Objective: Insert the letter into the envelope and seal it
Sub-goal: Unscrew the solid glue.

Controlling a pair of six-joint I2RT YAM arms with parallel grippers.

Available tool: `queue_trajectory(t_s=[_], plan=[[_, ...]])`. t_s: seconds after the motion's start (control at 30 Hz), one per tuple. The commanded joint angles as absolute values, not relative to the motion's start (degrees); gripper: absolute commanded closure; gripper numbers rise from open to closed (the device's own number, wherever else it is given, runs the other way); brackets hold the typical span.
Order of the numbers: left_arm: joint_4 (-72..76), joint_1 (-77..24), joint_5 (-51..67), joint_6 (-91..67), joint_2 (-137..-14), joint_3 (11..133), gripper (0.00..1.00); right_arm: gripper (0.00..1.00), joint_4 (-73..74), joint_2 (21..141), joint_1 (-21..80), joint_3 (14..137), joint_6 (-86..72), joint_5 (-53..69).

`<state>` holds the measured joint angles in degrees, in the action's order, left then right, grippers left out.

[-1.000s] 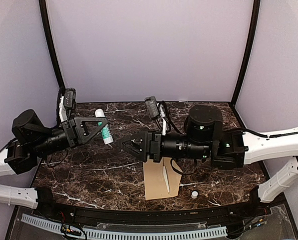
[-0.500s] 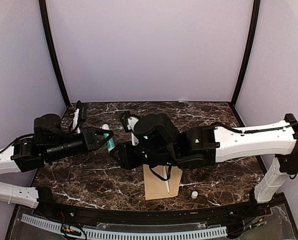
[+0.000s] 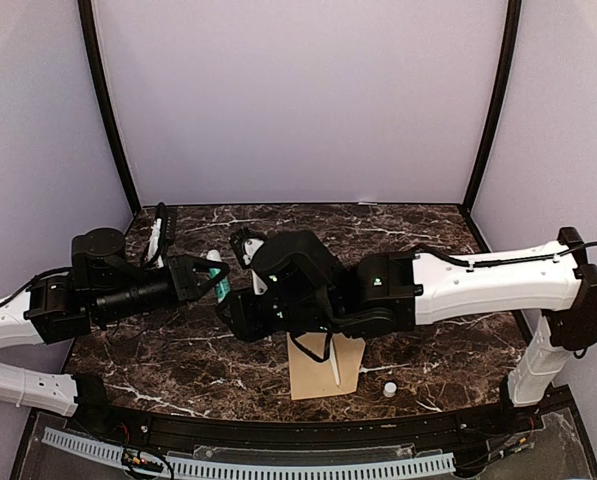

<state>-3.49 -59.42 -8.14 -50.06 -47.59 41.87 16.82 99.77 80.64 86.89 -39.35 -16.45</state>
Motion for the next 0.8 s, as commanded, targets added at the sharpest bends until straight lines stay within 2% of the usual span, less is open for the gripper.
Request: queue_trajectory(t_s=[0.0, 0.2, 0.43, 0.5, 0.67, 0.77], plan=[[-2.42, -59.50, -7.59, -50.29, -47.37, 42.01, 1.00, 0.60, 16.16, 101.29, 81.05, 89.43, -38.22, -16.76], [-1.97, -59.41, -7.03, -50.20, -47.56, 42.06, 1.00, 0.68, 16.24, 102.41, 81.05, 90.68, -37.65, -17.28], [-1.52, -59.42, -6.32, -50.03, -48.22, 42.01, 1.00, 0.70, 15.56, 102.61, 81.07, 90.79, -37.27, -17.59], [-1.31, -59.41, -6.11, -50.03, -48.37, 42.06, 1.00, 0.75, 15.55, 102.54, 81.07, 90.71, -37.18, -17.66], [-0.47, -59.42, -5.40, -49.52, -48.11, 41.99, 1.00, 0.95, 13.92, 101.42, 80.74, 89.10, -37.87, -16.74], [3.57, -59.33, -3.58, -48.53, -47.19, 40.76, 1.00, 1.00, 9.27, 98.74, 80.11, 85.16, -38.85, -13.72]])
